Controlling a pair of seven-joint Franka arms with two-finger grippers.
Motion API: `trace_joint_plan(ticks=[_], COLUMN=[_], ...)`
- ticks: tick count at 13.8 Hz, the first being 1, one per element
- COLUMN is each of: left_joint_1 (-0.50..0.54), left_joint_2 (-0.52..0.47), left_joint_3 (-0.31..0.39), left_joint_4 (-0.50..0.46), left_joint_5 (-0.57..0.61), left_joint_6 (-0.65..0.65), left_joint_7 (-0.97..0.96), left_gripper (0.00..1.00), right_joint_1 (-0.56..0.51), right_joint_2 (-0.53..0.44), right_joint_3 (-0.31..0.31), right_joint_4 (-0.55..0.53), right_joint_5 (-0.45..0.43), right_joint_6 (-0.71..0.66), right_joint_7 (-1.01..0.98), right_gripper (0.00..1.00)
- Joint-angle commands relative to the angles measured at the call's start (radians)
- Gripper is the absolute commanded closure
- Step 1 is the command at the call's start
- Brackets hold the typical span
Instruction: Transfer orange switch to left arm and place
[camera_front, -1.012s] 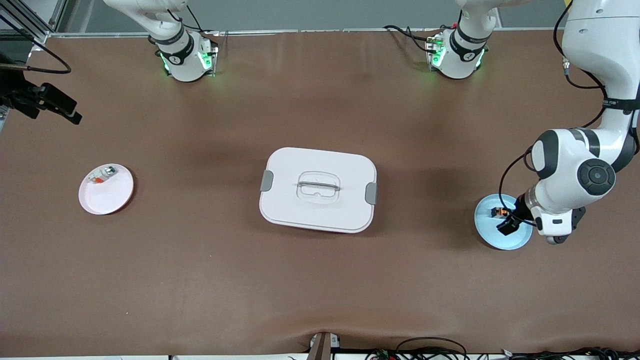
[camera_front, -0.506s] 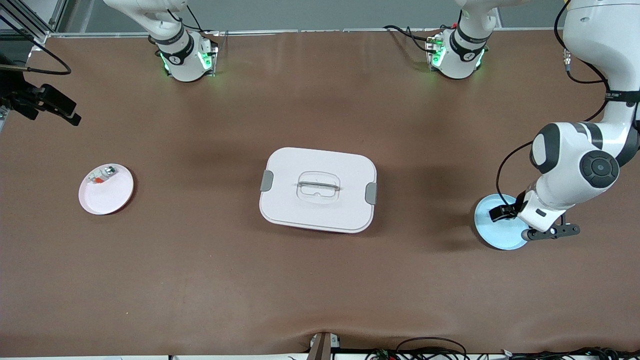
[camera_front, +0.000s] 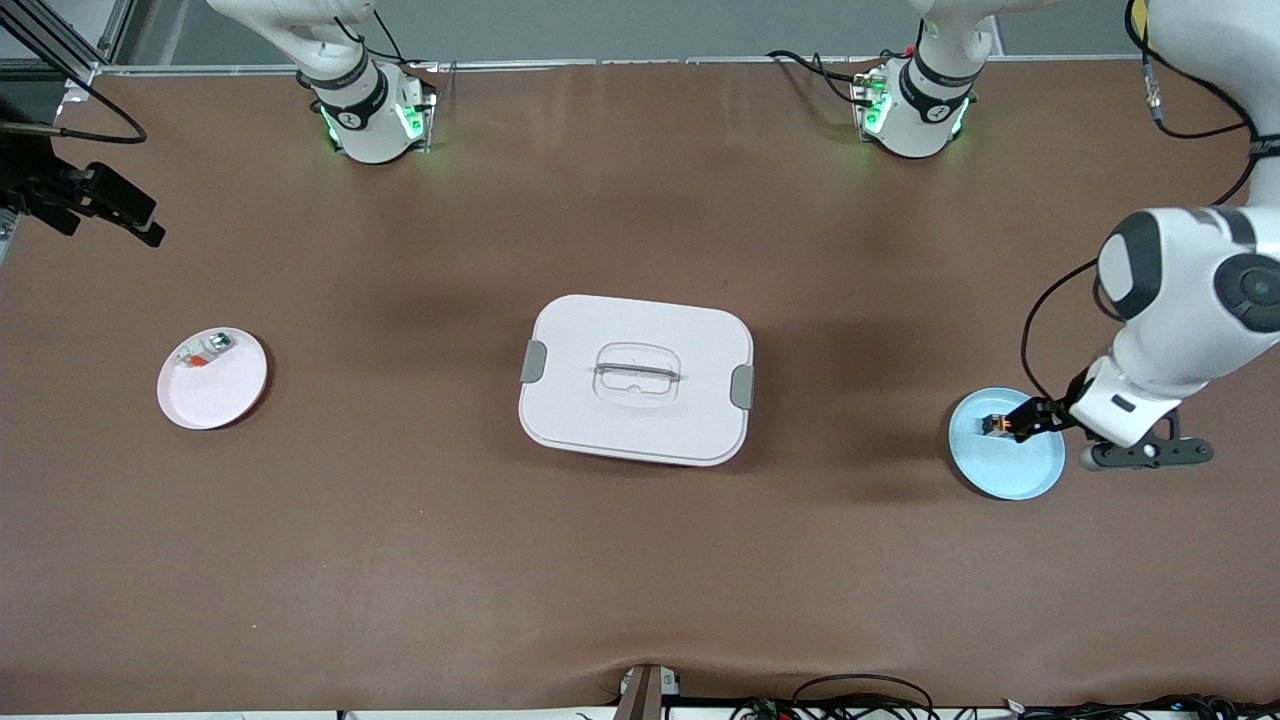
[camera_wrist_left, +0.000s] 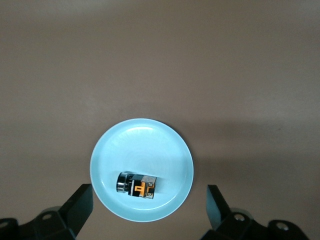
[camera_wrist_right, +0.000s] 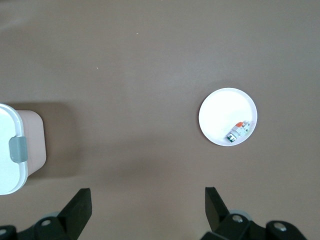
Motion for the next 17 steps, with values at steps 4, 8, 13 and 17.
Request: trace_joint_plan(ticks=[4,8,13,17], left_joint_1=[0.005,0.001,-0.076,-0.132], left_joint_2=[-0.17,-0.244,-0.251,-0.253], left_joint_3=[-0.008,-0.015,0.015,0.037], left_joint_4=[-0.017,-0.011,0.091,0.129], left_joint_5=[0.006,0.004,-0.008,-0.017], left_joint_6=[-0.12,-0.192,-0.321,-0.361], left_joint_7=[0.018,0.017,0.008,-0.002], left_gripper=[0.0,0.0,0.0,0.0], right_joint_1=[-0.025,-0.021,-0.025,-0.028], right_joint_2=[-0.02,-0.007,0.013,0.038], right_joint_3=[0.016,0.016,0.016,0.016], right_joint_4=[-0.007,0.017,0.063,0.094], right_joint_5=[-0.007,-0.002,0.028,0.03], right_joint_6=[0.005,0.002,-0.033,-0.053], right_joint_7=[-0.002,0.01,0.039,0.041], right_gripper=[0.0,0.0,0.0,0.0])
